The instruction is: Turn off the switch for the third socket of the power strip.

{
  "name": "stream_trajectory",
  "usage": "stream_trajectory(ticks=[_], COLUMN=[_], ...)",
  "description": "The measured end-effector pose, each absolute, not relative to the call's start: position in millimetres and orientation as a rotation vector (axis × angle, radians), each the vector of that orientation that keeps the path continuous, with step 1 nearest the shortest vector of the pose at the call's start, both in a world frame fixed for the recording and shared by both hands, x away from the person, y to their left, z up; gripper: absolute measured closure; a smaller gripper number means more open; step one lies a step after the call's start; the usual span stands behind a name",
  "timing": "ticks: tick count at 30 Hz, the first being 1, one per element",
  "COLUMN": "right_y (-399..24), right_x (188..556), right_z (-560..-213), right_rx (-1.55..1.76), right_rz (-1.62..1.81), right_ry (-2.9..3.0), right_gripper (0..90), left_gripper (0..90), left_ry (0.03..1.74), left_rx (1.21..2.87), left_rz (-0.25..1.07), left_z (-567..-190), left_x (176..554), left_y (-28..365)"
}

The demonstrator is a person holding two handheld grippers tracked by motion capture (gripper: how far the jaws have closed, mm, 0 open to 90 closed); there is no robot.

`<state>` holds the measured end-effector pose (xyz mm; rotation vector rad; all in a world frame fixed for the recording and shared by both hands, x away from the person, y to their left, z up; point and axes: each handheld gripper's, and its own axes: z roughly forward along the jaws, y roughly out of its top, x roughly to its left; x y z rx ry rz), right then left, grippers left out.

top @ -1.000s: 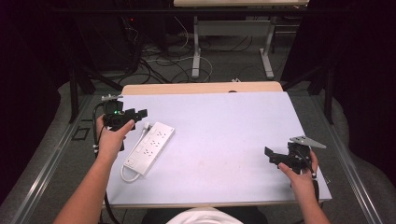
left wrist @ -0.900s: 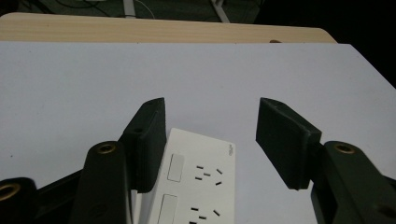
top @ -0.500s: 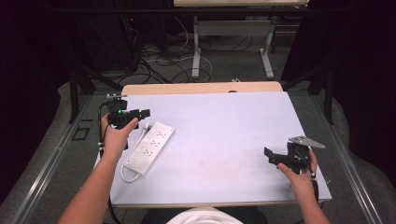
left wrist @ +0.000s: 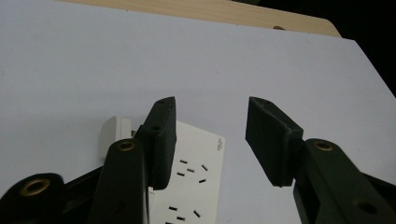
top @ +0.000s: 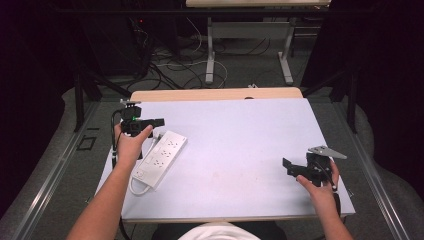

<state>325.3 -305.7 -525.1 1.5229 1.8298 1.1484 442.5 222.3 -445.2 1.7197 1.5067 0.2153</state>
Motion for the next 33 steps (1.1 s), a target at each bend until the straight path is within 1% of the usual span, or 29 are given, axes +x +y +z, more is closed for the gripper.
stream_trajectory(ticks=[2, 3, 4, 6, 7, 9, 11, 14, 17, 19, 21, 22, 24, 25, 26, 27, 30, 31, 32, 33], right_y=[-305, -305, -305, -304, -304, -304, -304, -304, -302, -303, -302, -302, -303, -303, -303, -303, -302, -302, -302, -302], right_x=[325, 325, 325, 324, 324, 324, 324, 324, 324, 323, 323, 323, 323, 323, 323, 323, 323, 323, 323, 323], right_z=[-525, -525, -524, -524, -524, -524, -524, -525, -524, -524, -524, -524, -524, -524, -524, -524, -525, -525, -525, -525], right_rx=[1.512, 1.505, 1.512, 1.518, 1.518, 1.520, 1.521, 1.525, 1.533, 1.527, 1.536, 1.538, 1.530, 1.531, 1.531, 1.530, 1.535, 1.535, 1.535, 1.540], right_rz=[1.144, 1.143, 1.142, 1.140, 1.139, 1.140, 1.141, 1.138, 1.128, 1.123, 1.126, 1.128, 1.123, 1.123, 1.123, 1.123, 1.122, 1.122, 1.122, 1.122], right_ry=[1.822, 1.831, 1.834, 1.837, 1.836, 1.835, 1.835, 1.841, 1.828, 1.827, 1.824, 1.825, 1.828, 1.830, 1.830, 1.832, 1.834, 1.834, 1.834, 1.835], right_gripper=[6.2, 6.4, 6.4, 6.5, 6.5, 6.6, 6.5, 7.2, 11.5, 12.9, 13.3, 13.7, 14.2, 14.2, 14.2, 14.2, 14.2, 14.2, 14.2, 14.2], left_gripper=[54.1, 54.3, 54.5, 55.0, 55.3, 56.2, 56.7, 59.1, 61.0, 62.7, 64.1, 64.7, 66.5, 67.3, 67.3, 68.0, 69.5, 70.2, 70.2, 71.0], left_ry=[1.516, 1.518, 1.527, 1.542, 1.541, 1.551, 1.560, 1.570, 1.579, 1.592, 1.598, 1.608, 1.609, 1.618, 1.617, 1.623, 1.641, 1.643, 1.654, 1.651], left_rx=[1.716, 1.740, 1.719, 1.741, 1.742, 1.745, 1.743, 1.755, 1.769, 1.782, 1.789, 1.769, 1.808, 1.786, 1.815, 1.800, 1.799, 1.831, 1.800, 1.834], left_rz=[0.217, 0.207, 0.215, 0.191, 0.211, 0.189, 0.202, 0.174, 0.183, 0.177, 0.159, 0.180, 0.171, 0.179, 0.160, 0.177, 0.175, 0.165, 0.169, 0.158], left_z=[-447, -447, -449, -450, -451, -451, -453, -455, -457, -460, -460, -462, -462, -464, -464, -466, -470, -470, -472, -472], left_x=[444, 445, 445, 448, 449, 449, 451, 453, 455, 457, 458, 458, 459, 460, 461, 462, 464, 465, 466, 466], left_y=[221, 222, 220, 220, 219, 219, 218, 218, 217, 215, 215, 213, 214, 212, 213, 212, 209, 211, 208, 210])
